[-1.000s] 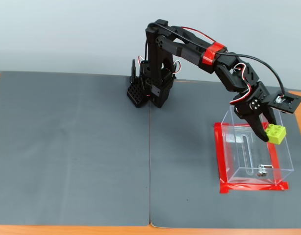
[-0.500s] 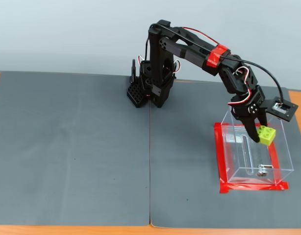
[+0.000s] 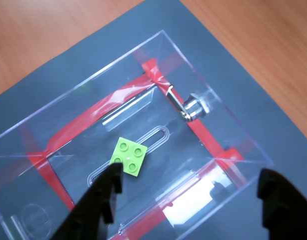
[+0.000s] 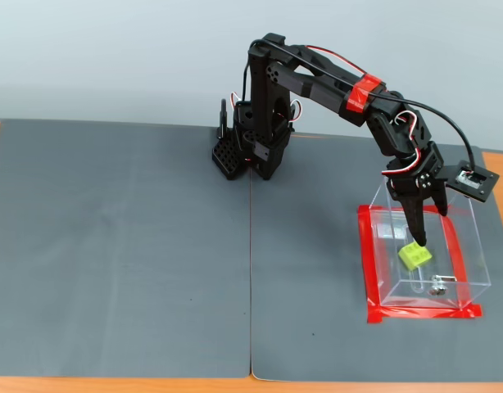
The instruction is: Pick the green lego block and place it into the transparent box
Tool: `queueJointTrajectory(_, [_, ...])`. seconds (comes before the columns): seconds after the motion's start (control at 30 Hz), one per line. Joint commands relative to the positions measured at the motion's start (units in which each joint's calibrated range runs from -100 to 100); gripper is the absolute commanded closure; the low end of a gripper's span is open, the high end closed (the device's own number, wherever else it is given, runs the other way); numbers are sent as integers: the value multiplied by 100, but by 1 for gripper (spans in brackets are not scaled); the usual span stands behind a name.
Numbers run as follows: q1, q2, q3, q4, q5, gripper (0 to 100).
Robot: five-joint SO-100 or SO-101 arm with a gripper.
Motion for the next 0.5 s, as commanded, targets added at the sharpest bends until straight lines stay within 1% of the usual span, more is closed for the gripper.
queueJointTrajectory(0.0, [58, -52, -51, -66, -10, 76])
queueJointTrajectory(0.03, [65, -52, -60, -66, -10, 79])
queueJointTrajectory(0.1, [95, -137, -87, -66, 16, 93])
queueJointTrajectory(0.17, [244, -154, -105, -66, 5, 98])
queueJointTrajectory(0.37, [804, -341, -123, -66, 37, 98])
queueJointTrajectory(0.47, [1401, -663, -114, -57, 42, 98])
